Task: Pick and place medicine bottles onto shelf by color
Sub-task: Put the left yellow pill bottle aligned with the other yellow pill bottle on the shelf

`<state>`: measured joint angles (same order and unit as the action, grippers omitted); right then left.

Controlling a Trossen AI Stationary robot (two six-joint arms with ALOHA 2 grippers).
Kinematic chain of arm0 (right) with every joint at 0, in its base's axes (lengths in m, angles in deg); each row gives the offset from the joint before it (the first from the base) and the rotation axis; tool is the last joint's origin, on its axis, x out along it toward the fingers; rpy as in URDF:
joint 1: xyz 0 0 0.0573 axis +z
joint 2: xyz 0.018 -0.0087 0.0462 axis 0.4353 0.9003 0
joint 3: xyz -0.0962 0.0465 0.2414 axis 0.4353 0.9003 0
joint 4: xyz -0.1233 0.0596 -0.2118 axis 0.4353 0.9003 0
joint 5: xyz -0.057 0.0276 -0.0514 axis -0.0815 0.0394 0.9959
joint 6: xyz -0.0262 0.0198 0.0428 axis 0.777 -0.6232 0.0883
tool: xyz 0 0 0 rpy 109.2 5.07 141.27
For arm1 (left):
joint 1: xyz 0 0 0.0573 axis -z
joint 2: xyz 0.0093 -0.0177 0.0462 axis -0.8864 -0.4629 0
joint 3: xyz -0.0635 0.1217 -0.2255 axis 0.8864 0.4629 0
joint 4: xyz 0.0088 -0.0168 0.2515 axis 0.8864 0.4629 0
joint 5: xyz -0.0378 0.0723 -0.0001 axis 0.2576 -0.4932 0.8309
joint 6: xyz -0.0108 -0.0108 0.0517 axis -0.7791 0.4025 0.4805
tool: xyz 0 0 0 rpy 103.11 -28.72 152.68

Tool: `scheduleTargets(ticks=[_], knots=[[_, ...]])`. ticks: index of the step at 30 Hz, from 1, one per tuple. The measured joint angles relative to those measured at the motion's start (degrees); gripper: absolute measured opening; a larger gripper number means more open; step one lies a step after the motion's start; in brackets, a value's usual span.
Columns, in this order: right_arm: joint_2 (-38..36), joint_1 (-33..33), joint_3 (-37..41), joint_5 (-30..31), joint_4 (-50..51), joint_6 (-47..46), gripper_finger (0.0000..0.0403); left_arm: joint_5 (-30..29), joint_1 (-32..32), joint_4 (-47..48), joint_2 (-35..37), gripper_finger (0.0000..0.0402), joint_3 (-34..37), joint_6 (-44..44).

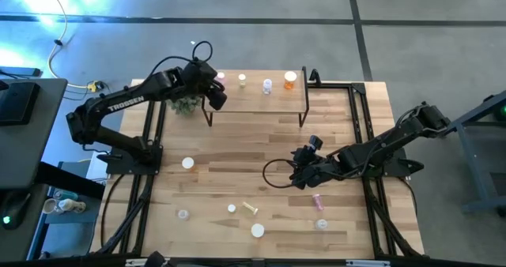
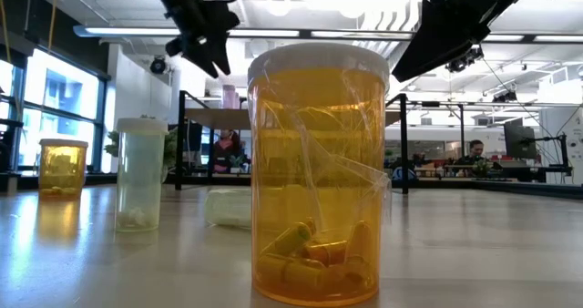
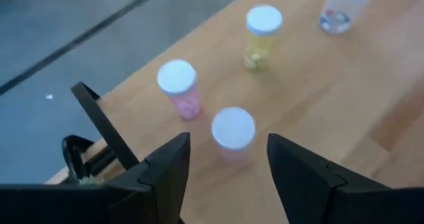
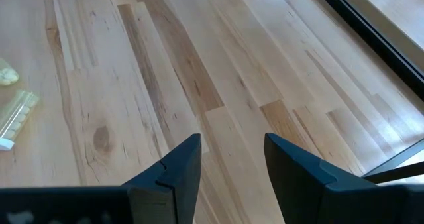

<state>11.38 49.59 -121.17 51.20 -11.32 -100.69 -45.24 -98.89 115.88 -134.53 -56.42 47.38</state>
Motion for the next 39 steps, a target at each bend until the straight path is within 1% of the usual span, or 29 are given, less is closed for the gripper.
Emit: scheduleTargets(ticks=[4,7,11,16,22,25,30,35,37,39], knots=[[0.0,-0.01,0.02,0.0,-0.43,0.0,0.0156,1.72,0.06,4.31,0.11,0.0193,-2.58,0.55],[0.0,-0.01,0.01,0.01,-1.0,0.02,0.0156,3.42,0.35,5.64,1.13,0.0193,-2.79,0.58],[0.0,0.0,0.01,0.02,-1.72,0.54,0.0156,7.31,1.95,7.94,2.56,0.0193,-2.78,2.48],[0.0,-0.01,0.02,0.0,-3.34,0.67,0.0156,7.42,5.27,8.13,5.23,0.0193,1.04,1.24],[-0.01,0.01,0.02,-1.5,-6.72,3.17,0.0156,6.98,10.96,7.04,8.51,0.0193,7.1,-0.97],[-0.01,0.01,0.02,-1.53,-9.5,5.13,0.0156,6.56,14.37,3.84,10.36,0.0193,9.7,-1.99],[0.21,0.01,0.02,-1.77,-17.09,10.2,0.0156,6.66,20.5,-1.92,12.9,0.0193,13.73,-2.49],[2.31,-0.02,0.02,-2.14,-24.8,15.38,0.0156,6.35,26.65,-6.15,14.47,0.0193,17.15,-3.52],[3.64,-0.01,0.02,-2.16,-28.06,17.91,0.0156,5.08,29.35,-7.17,14.68,0.0193,18.32,-4.01],[5.03,0.0,0.03,-2.15,-31.8,20.35,0.0156,2.47,32.02,-7.92,14.89,0.0193,19.3,-4.51]])
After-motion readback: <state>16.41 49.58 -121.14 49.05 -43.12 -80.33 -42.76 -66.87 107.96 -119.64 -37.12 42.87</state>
